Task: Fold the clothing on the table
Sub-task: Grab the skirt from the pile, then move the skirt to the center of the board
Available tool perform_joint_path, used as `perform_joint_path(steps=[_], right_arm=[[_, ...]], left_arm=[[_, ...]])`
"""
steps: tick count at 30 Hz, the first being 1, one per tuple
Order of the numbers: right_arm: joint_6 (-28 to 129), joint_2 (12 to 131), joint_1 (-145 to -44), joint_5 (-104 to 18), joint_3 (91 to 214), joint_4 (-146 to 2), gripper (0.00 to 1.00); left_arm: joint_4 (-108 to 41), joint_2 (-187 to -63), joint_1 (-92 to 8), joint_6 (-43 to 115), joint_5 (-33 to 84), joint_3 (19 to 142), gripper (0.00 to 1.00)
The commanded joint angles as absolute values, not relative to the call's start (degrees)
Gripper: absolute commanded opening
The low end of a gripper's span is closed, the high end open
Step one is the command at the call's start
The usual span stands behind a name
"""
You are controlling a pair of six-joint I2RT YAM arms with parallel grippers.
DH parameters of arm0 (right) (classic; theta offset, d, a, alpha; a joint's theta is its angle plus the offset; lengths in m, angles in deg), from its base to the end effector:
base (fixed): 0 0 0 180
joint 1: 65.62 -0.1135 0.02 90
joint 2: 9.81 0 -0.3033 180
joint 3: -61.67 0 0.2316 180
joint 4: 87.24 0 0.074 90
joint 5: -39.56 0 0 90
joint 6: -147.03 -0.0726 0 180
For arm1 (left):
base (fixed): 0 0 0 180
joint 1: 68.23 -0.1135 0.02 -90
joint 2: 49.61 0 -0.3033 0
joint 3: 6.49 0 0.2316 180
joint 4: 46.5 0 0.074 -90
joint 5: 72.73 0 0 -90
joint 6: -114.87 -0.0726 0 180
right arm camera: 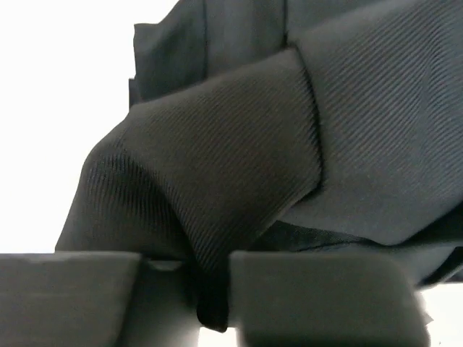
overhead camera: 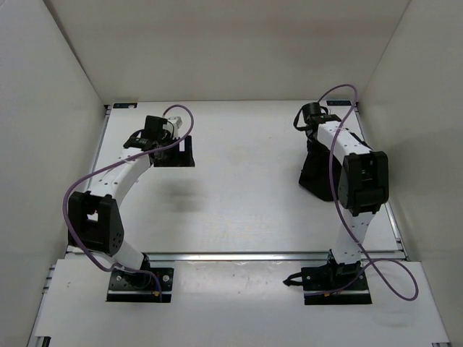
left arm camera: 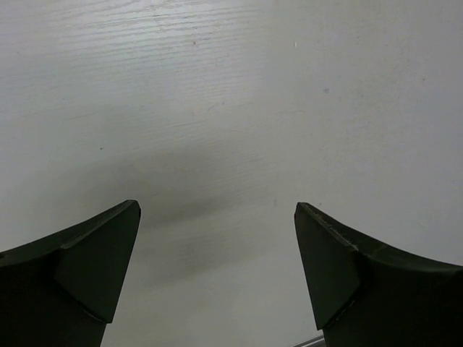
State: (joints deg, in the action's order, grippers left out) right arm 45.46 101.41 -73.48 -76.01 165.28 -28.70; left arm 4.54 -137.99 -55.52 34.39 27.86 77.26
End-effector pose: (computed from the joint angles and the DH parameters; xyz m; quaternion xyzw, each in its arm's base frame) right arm 0.4161 0.0258 0.2380 0.0766 0.9522 -0.1794 0.2352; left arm 0.3134 -0.0844 0.2779 0.0537 0.9503 -0.1432 0.2714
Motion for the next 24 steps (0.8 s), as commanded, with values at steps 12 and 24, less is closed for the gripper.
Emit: perform_joint_path(steps=[12, 24], right_arm=[[45.5, 114.9, -85.9, -36.8, 231.3, -26.9, 0.00], [44.5, 80.0, -73.7, -34.3, 164.8, -47.9, 0.00]], left_arm=[[1.1, -134.9, -57.8, 36.2, 33.5, 76.6, 0.99], [-0.2, -125.3, -58.5, 41.0, 36.4, 75.9, 0.99]])
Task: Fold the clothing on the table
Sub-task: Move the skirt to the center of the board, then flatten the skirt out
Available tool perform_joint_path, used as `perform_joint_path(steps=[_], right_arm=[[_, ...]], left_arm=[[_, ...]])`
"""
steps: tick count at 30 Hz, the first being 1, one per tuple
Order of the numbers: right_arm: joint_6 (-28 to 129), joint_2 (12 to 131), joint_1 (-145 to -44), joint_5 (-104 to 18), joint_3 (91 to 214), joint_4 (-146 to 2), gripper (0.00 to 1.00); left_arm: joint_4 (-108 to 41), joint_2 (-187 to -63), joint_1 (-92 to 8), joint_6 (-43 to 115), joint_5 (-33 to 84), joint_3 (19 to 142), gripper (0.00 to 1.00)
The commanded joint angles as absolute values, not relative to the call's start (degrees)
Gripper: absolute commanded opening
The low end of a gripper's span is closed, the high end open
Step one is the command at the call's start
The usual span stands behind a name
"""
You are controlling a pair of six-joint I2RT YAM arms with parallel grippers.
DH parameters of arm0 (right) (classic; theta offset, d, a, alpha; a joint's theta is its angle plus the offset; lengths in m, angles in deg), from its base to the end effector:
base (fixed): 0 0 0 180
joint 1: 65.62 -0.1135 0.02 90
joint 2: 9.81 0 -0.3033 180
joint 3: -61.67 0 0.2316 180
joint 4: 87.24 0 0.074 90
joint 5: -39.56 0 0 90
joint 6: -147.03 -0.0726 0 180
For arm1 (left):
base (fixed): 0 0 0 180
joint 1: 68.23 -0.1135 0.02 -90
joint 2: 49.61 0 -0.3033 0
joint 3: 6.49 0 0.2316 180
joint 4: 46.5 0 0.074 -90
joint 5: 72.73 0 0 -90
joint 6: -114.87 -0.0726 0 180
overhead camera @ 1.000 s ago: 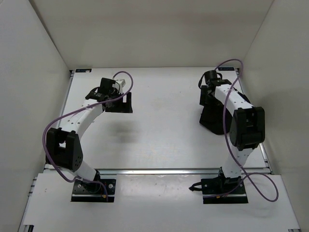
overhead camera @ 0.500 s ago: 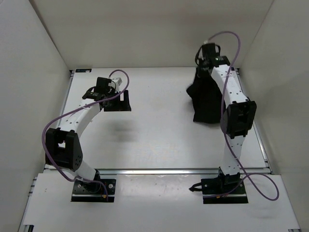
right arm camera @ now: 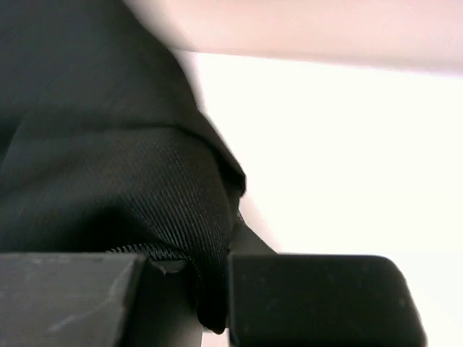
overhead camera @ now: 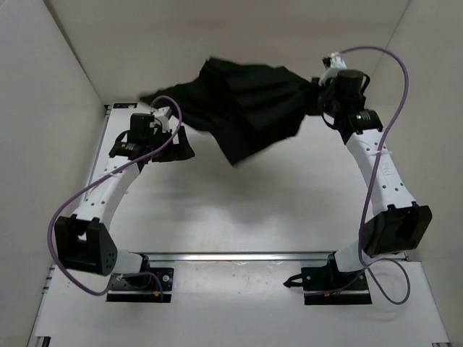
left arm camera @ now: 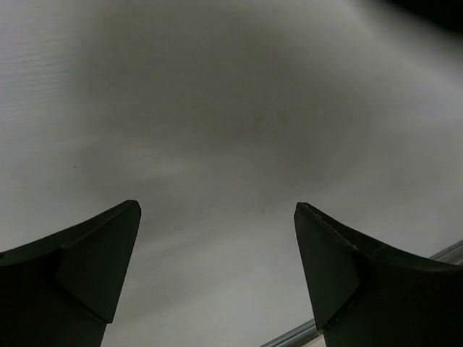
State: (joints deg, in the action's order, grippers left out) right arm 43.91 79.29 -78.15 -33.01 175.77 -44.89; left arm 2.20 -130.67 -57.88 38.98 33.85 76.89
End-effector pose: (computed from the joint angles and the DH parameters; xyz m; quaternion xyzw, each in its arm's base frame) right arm 0.3485 0.0997 0.4719 -0.0857 0.7968 0.2490 0.5438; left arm 0.2947 -0.0749 0.3185 0.0234 0.9200 -0.2087 0.3309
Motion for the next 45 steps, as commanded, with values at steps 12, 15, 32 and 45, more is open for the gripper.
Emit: perform_joint_path(steps=[12, 15, 32, 45], right_arm=[[41.5, 83.2, -79.1, -24.6, 138.1, -58.6, 0.00], [38.5, 84.6, -81.7, -20.9, 140.8, -62.0, 0.00], [24.8, 86.5, -82.0, -43.7, 147.3, -47.0, 0.00], [30.5, 72.6, -85.2, -41.5, 132.5, -39.2, 0.26]], left_arm=[[-2.0, -118.4, -51.9, 45.3, 37.4, 65.8, 0.99], [-1.8, -119.5, -47.3, 45.9, 36.6, 66.1, 0.98], [-19.5, -123.6, -34.9, 55.9, 38.9, 54.0, 0.76], [-17.9, -131.4, -34.7, 54.8, 32.8, 58.1, 0.89]])
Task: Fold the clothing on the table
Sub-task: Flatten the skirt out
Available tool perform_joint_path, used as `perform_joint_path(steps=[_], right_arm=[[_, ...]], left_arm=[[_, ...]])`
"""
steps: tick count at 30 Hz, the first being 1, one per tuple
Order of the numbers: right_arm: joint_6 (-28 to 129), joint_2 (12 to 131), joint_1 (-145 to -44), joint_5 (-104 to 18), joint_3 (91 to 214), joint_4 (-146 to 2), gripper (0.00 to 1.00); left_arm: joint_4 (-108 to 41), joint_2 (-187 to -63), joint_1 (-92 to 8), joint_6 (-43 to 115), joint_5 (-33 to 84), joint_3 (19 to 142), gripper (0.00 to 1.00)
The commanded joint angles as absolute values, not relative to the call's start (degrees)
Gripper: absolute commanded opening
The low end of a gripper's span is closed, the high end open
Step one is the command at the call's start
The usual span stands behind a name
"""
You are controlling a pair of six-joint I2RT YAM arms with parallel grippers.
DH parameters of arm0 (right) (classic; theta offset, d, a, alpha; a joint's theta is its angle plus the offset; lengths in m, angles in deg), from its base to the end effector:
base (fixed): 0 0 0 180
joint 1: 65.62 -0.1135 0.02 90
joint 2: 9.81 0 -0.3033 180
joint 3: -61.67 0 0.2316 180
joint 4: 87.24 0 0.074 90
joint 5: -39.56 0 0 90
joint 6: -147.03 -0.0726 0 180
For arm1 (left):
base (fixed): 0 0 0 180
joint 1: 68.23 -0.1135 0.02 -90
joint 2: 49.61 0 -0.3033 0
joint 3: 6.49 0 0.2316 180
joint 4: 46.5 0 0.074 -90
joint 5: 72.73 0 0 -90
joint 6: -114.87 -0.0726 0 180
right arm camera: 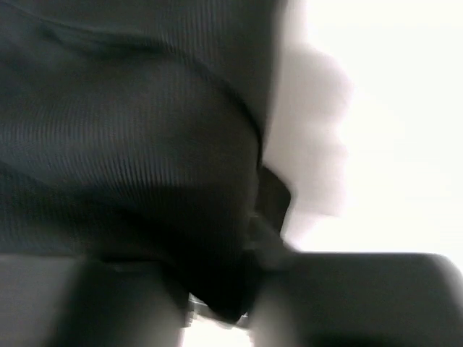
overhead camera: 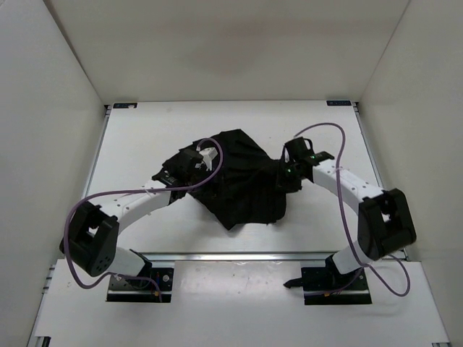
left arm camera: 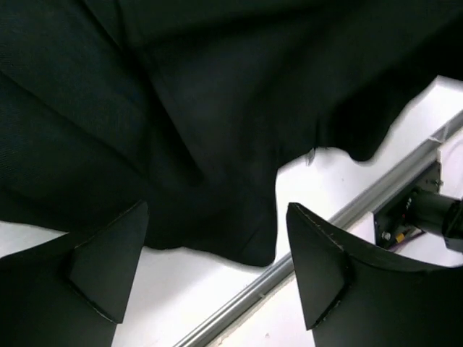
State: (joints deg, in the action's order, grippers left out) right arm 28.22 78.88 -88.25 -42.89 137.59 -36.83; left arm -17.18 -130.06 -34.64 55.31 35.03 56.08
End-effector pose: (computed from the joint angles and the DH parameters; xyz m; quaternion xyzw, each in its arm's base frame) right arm 0.2777 0.1261 0.2353 0.0371 0.9700 0.1581 0.1807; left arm 0.2271 -0.1774 0.2365 0.0816 0.9180 -0.3130 0.2295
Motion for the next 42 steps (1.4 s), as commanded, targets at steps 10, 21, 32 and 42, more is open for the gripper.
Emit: perform_joint_path(steps=[10, 21, 32, 42], right_arm=[[47.1, 57.3, -85.9, -38.6, 129.0, -49.7, 0.88], [51.6, 61.1, -97.4, -37.0, 126.3, -54.1, 0.84], [69.6, 70.6, -107.1, -53.8, 131.2, -53.4, 0.81], [79.5, 75.0, -110.7, -67.1, 130.3, -63.5, 0.90]], left_arm=[[-16.1, -133.4, -35.6, 54.4, 31.8, 57.5, 0.87], [-18.4, -132.8, -37.3, 56.0, 33.3, 52.7, 0.83], [-19.4, -131.0, -38.9, 56.2, 36.1, 50.8, 0.85], [-21.1, -130.4, -40.4, 56.7, 37.8, 50.0, 0.86]])
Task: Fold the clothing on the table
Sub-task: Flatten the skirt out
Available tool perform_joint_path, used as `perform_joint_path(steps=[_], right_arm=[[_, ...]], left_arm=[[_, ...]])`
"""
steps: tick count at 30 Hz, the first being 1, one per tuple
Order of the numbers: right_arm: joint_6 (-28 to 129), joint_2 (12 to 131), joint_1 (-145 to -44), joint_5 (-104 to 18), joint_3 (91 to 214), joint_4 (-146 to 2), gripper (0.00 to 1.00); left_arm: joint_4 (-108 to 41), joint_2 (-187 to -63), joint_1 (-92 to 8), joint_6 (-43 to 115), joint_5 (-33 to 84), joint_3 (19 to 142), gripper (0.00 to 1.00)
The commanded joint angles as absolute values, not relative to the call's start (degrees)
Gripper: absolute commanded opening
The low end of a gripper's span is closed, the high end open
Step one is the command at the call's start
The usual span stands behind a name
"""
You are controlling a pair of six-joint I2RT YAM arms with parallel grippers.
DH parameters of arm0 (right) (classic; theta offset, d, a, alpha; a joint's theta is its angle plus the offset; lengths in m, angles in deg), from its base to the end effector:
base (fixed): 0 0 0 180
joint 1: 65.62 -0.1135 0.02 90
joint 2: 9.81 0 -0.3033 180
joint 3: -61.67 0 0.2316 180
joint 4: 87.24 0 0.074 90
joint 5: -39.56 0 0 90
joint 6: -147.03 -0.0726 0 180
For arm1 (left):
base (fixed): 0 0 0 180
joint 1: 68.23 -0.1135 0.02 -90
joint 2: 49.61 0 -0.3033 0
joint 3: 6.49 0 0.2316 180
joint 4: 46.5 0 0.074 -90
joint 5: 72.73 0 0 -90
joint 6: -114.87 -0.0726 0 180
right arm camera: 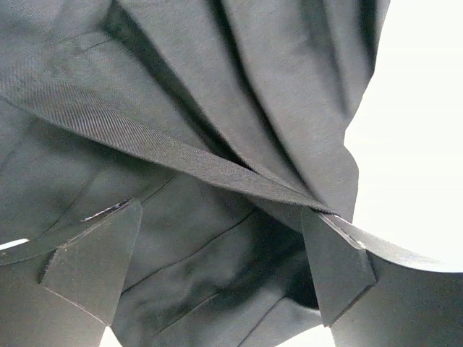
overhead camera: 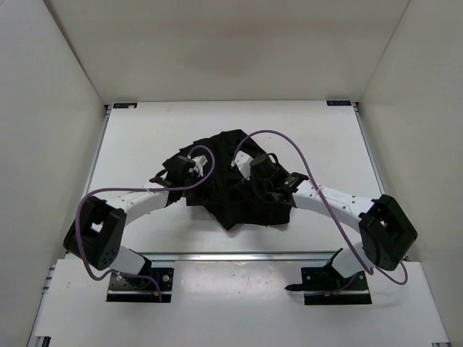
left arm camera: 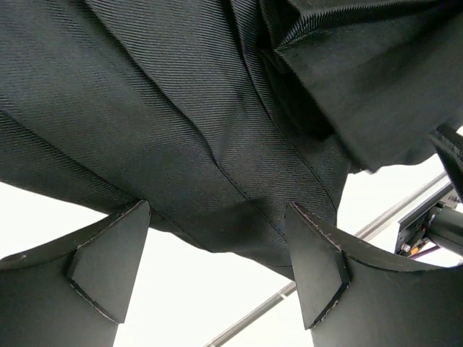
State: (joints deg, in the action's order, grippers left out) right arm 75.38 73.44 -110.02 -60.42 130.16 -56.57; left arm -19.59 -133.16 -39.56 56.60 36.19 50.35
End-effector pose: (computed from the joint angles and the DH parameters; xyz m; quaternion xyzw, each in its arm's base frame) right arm 0.2306 0.2082 0.2520 -0.4518 0.8042 0.0067 0.3862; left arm 0.2321 -0.1538 0.1959 0.0263 0.9381 -0.2898 0.1876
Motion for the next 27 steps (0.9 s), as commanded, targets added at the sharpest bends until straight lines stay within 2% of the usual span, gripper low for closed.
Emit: perform_joint_path(steps=[1, 4, 8, 11, 12, 14, 16, 17, 24, 27], right_arm=[[79.5, 75.4, -111.0, -68.4, 130.5, -63.7, 0.90], [79.9, 75.5, -112.2, -72.0, 129.9, -67.2, 0.90], [79.9, 74.7, -110.8, -68.2, 127.7, -70.2, 0.92], [79.1, 76.4, -109.7, -69.5, 128.2, -72.0, 0.88], [79.3, 77.8, -109.7, -68.6, 128.5, -72.0, 0.81], [77.2, 78.7, -107.7, -65.8, 130.1, -71.4, 0.58], [73.8, 79.7, -105.9, -63.7, 131.6, -71.5, 0.14], [71.4, 79.9, -104.6, -62.1, 133.4, -72.0, 0.00], [67.0, 77.2, -98.7, -59.9, 139.1, -71.1, 0.00], [60.2, 76.4, -89.4, -56.4, 141.2, -70.0, 0.00]], left_arm=[[-21.0, -130.5, -40.3, 57.0, 37.7, 49.8, 0.86], [-21.2, -130.1, -40.6, 57.0, 38.1, 49.5, 0.87], [-21.0, -130.6, -40.9, 56.7, 38.8, 49.5, 0.87], [-21.1, -131.4, -40.7, 56.3, 39.2, 50.2, 0.84], [-21.0, -131.9, -40.5, 56.3, 39.3, 50.4, 0.83], [-20.9, -132.8, -40.8, 56.1, 39.7, 50.5, 0.82], [-20.4, -133.5, -40.7, 55.7, 39.9, 51.1, 0.82], [-20.3, -133.4, -40.3, 55.4, 39.5, 51.2, 0.81], [-18.7, -135.3, -40.0, 54.1, 39.0, 53.3, 0.80], [-17.5, -137.4, -39.4, 53.2, 39.1, 54.8, 0.80]])
